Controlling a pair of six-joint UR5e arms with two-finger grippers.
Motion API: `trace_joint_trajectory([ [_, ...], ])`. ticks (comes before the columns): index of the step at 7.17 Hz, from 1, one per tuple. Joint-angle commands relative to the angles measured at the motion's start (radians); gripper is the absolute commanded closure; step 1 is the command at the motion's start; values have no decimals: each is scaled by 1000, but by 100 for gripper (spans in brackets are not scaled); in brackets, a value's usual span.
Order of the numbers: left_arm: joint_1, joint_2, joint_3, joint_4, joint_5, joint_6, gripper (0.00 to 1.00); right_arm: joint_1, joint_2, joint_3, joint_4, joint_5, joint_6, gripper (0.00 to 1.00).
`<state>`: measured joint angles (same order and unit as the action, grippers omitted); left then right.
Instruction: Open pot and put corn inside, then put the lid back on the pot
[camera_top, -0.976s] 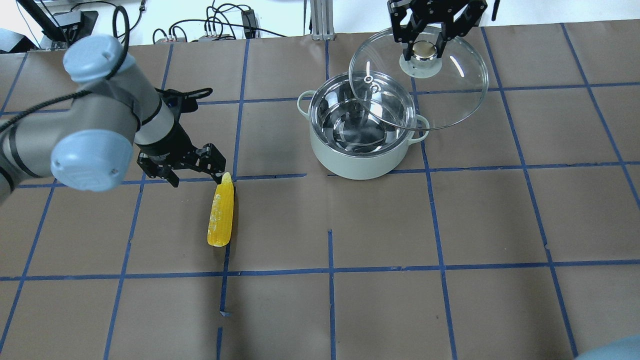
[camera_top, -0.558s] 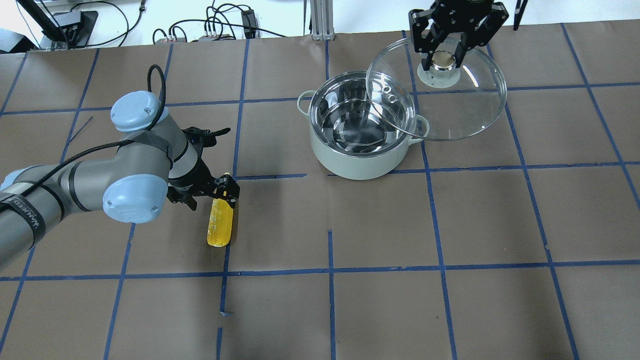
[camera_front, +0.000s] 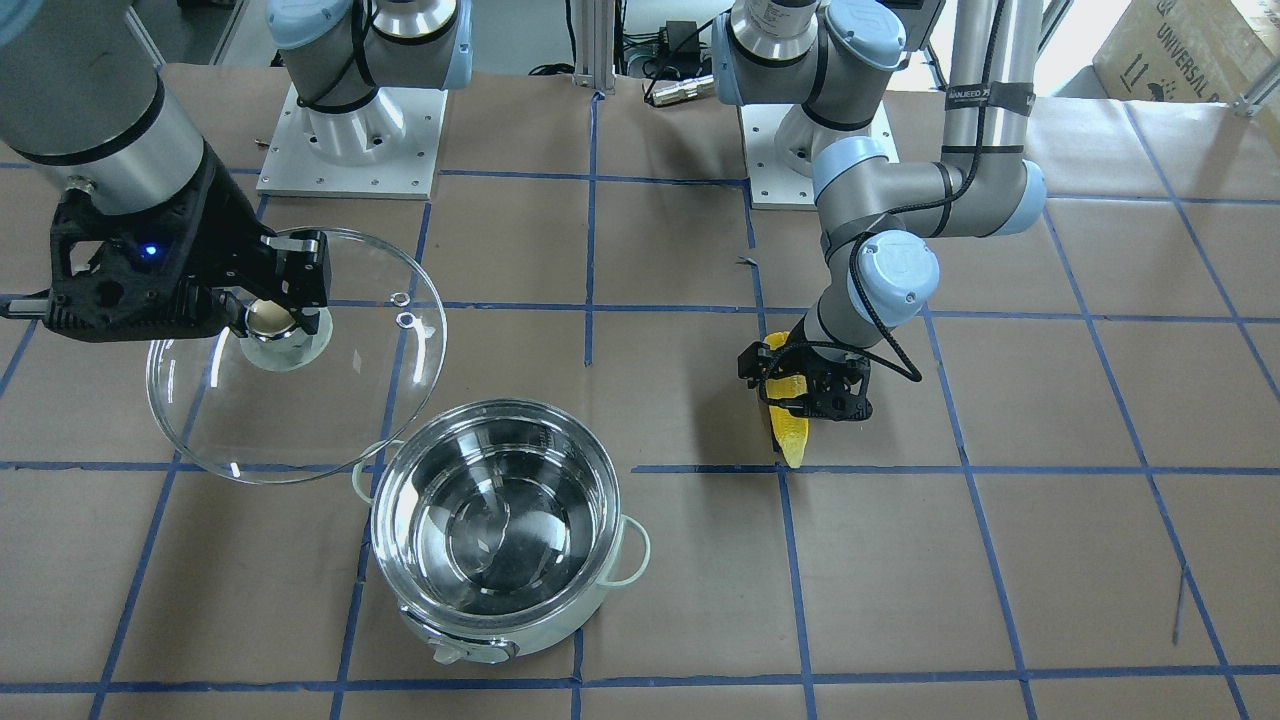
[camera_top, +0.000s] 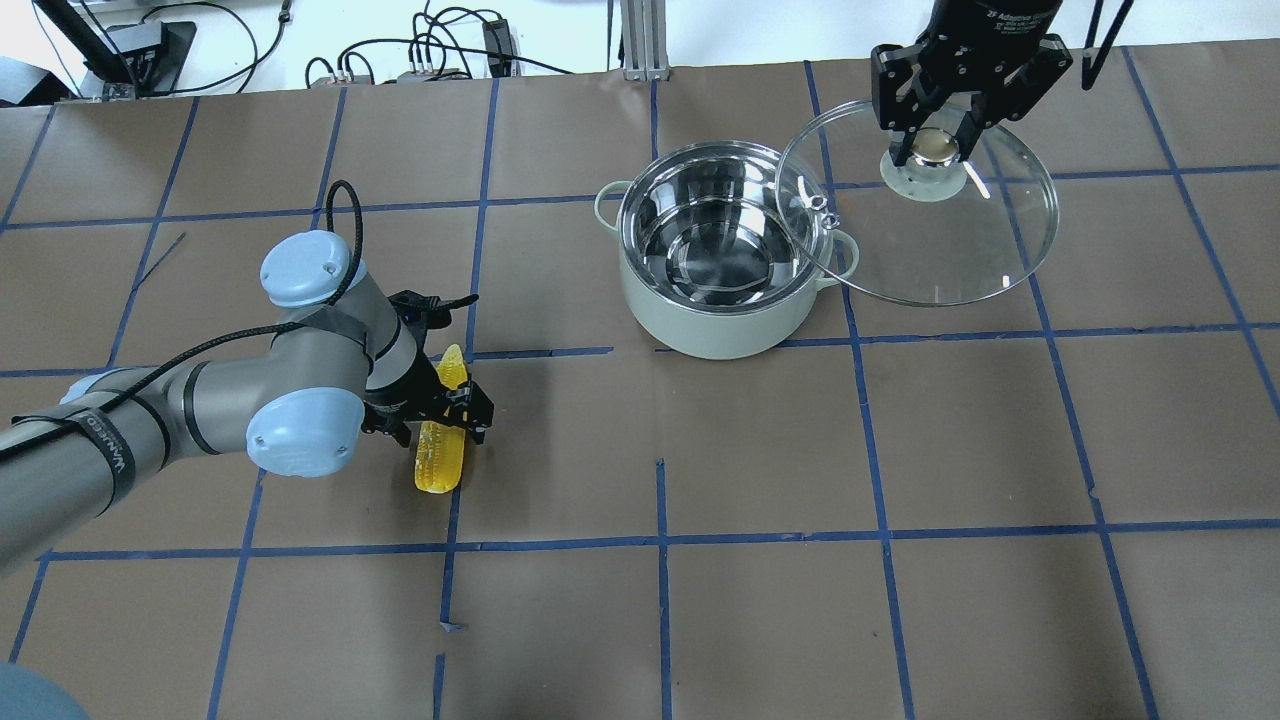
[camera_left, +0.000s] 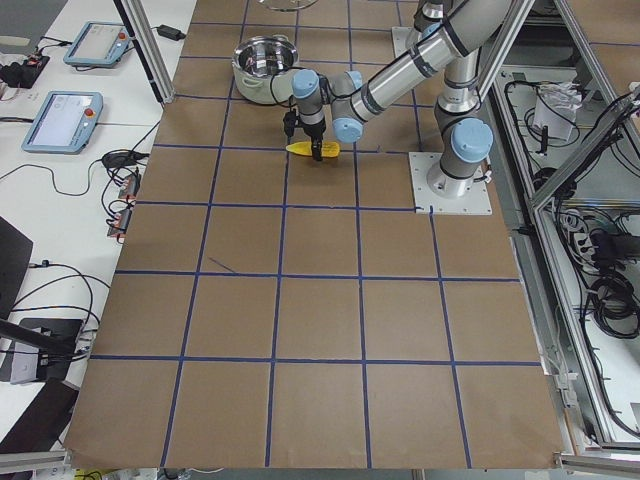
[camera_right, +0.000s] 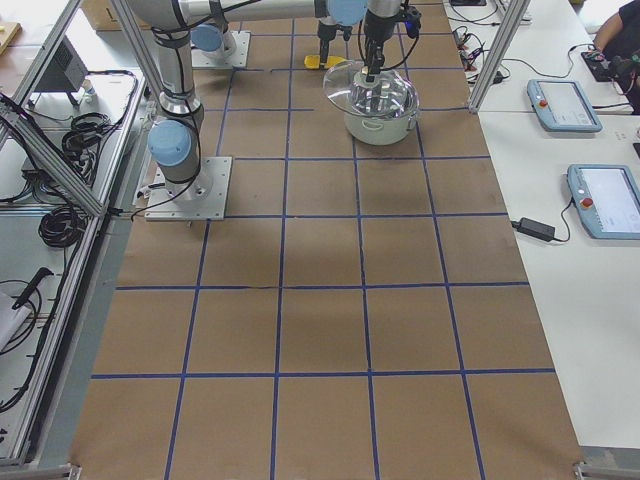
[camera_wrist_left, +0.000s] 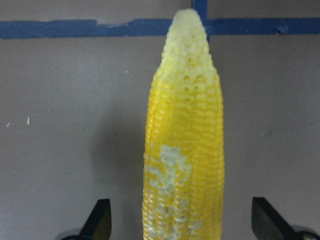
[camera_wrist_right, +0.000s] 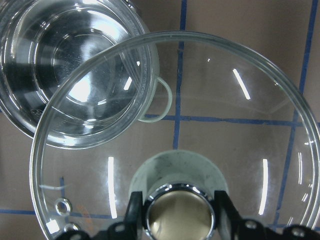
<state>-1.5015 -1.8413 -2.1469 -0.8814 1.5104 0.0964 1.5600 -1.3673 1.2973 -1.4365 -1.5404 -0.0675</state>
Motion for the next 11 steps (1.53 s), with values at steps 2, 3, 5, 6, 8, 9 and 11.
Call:
trace_joint_trajectory([
  [2, 1, 13, -1, 18, 1, 0, 12, -15, -2, 8, 14, -7, -12, 67],
  [3, 1, 11, 1, 16, 1, 0, 19, -15, -2, 8, 14, -9, -14, 67],
  [5, 1, 13, 2, 15, 2, 6, 61, -15, -1, 8, 11, -4, -15, 67],
  [6, 0, 14, 2, 16, 2, 12, 67, -15, -1, 8, 4, -6, -26, 67],
  [8, 0, 28, 8, 22, 28, 19, 75, -15, -2, 8, -1, -6, -44, 67],
  [9, 0, 48, 30, 19, 25, 8, 79, -15, -2, 8, -8, 0, -45, 67],
  [11, -2, 91, 102, -51, 19, -45, 78, -15, -2, 8, -13, 2, -52, 67],
])
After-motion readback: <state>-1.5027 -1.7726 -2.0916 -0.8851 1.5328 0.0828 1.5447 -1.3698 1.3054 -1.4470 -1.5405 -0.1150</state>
